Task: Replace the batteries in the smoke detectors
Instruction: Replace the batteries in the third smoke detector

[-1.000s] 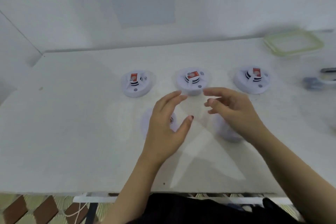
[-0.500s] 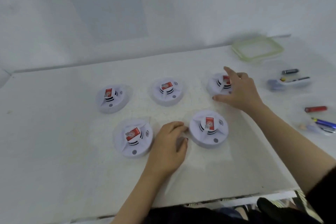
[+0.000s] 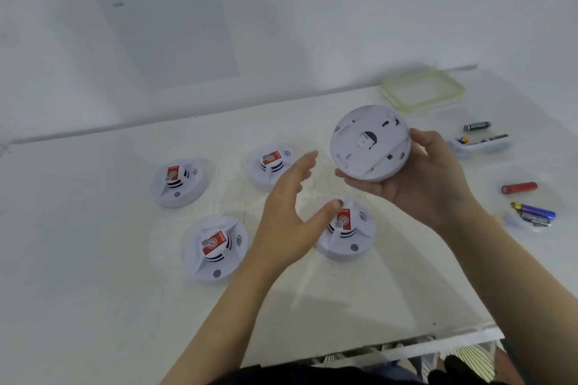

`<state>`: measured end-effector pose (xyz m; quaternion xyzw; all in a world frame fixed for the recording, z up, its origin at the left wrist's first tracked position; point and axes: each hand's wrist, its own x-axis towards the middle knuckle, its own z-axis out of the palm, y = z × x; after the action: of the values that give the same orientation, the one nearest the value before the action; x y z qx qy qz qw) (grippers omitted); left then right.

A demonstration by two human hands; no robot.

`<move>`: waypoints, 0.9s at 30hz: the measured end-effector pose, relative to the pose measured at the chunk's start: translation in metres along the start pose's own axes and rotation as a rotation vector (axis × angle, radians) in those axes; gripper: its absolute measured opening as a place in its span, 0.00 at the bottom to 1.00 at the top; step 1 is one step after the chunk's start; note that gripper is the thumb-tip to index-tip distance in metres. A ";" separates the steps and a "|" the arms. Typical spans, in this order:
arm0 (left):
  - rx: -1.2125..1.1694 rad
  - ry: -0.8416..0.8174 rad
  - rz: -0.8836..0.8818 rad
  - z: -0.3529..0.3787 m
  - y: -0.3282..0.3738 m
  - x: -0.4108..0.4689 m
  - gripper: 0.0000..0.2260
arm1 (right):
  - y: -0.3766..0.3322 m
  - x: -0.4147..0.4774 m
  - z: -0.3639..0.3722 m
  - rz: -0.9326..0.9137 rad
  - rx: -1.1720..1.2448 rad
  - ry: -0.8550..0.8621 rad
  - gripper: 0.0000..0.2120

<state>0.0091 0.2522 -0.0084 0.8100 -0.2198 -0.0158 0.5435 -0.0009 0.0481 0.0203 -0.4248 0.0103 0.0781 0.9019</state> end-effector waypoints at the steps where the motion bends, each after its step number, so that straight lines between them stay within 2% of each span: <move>1: -0.029 -0.033 -0.020 0.003 0.005 0.004 0.32 | 0.001 -0.003 0.001 -0.009 0.011 -0.038 0.26; 4: -0.080 -0.065 -0.001 0.013 0.016 0.013 0.40 | 0.005 -0.011 0.005 -0.036 0.060 -0.124 0.29; 8: -0.121 0.019 0.047 0.023 0.021 0.017 0.40 | 0.007 -0.020 0.010 -0.057 0.010 -0.113 0.19; 12: -0.140 0.049 0.066 0.022 0.021 0.018 0.38 | 0.004 -0.018 -0.005 -0.094 -0.316 0.036 0.19; 14: -0.143 0.035 0.059 0.019 0.020 0.020 0.39 | 0.000 -0.018 -0.013 -0.097 -0.450 0.046 0.19; 17: -0.189 0.010 0.039 0.017 0.022 0.025 0.41 | -0.010 -0.024 -0.022 -0.120 -0.499 0.018 0.20; 22: -0.278 -0.030 0.049 0.028 0.029 0.024 0.38 | -0.018 -0.031 -0.027 -0.132 -0.502 -0.035 0.25; 27: -0.135 -0.065 0.034 0.050 0.037 0.023 0.47 | -0.023 -0.037 -0.029 -0.146 -0.629 -0.111 0.32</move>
<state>0.0039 0.1887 0.0090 0.7666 -0.2494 -0.0477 0.5897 -0.0325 0.0065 0.0228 -0.6774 -0.0940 0.0356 0.7287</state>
